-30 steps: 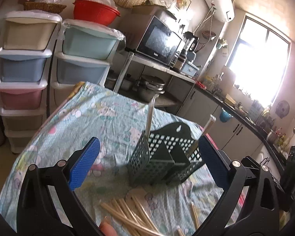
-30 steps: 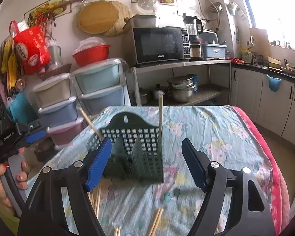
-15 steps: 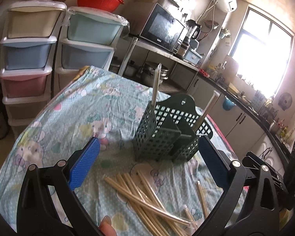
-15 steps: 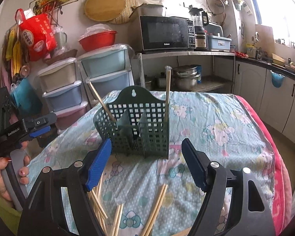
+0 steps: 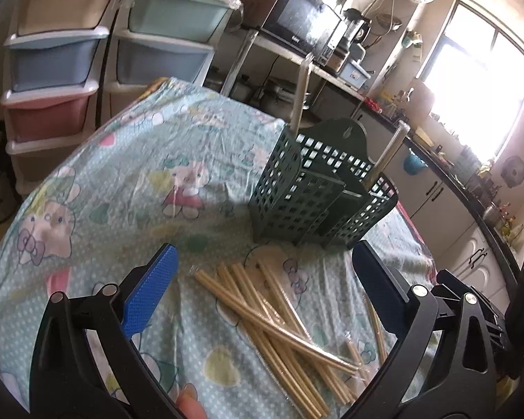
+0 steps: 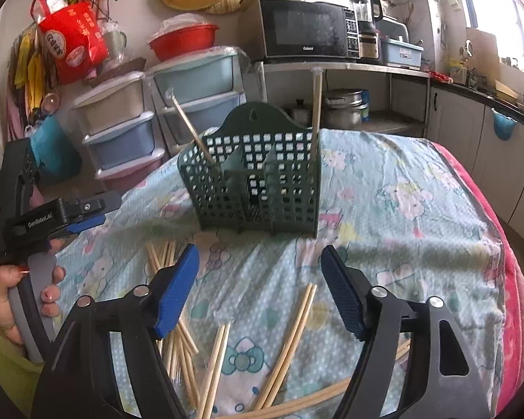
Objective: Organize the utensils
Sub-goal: 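Withdraw both grippers from the caddy back toward the chopstick pile, then close the left gripper on a chopstick while the right gripper grasps another chopstick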
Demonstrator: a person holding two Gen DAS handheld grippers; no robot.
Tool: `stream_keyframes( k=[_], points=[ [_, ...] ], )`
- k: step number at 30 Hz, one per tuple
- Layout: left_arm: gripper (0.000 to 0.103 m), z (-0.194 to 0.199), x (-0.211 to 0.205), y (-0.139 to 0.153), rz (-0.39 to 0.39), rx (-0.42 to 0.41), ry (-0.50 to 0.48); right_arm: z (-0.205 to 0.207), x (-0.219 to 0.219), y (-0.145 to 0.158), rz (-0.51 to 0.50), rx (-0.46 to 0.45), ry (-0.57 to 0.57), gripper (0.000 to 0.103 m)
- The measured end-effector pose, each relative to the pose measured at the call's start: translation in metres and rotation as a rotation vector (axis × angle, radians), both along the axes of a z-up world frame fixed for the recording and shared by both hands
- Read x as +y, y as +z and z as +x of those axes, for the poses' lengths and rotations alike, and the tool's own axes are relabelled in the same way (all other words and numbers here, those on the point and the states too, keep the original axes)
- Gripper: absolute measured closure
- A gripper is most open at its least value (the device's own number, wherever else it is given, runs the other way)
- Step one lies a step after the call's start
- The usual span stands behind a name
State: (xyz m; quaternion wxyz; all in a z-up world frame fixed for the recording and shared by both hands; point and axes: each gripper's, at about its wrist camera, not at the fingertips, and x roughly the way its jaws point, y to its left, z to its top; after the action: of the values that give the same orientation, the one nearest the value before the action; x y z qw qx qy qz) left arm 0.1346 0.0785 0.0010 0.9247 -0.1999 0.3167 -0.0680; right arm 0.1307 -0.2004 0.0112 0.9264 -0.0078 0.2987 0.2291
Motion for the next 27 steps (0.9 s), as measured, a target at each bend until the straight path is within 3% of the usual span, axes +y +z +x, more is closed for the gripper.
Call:
stream_keyframes(
  k=[8, 14, 17, 21, 27],
  points=[
    [0.011, -0.002, 0.001, -0.019, 0.011, 0.055, -0.010, -0.005, 0.011, -0.016, -0.021, 0.050, 0.048, 0.046],
    [0.012, 0.000, 0.004, -0.034, -0.009, 0.118, -0.031, -0.003, 0.016, -0.033, -0.017, 0.122, 0.073, 0.060],
    [0.032, 0.003, 0.005, -0.042, -0.038, 0.150, -0.042, 0.001, 0.015, -0.041, -0.011, 0.163, 0.073, 0.064],
    [0.046, 0.009, 0.007, -0.053, -0.114, 0.200, -0.065, 0.003, 0.015, -0.049, -0.005, 0.206, 0.076, 0.066],
    [0.051, 0.021, 0.013, -0.065, -0.184, 0.258, -0.056, 0.009, 0.020, -0.062, -0.005, 0.269, 0.094, 0.069]
  ],
)
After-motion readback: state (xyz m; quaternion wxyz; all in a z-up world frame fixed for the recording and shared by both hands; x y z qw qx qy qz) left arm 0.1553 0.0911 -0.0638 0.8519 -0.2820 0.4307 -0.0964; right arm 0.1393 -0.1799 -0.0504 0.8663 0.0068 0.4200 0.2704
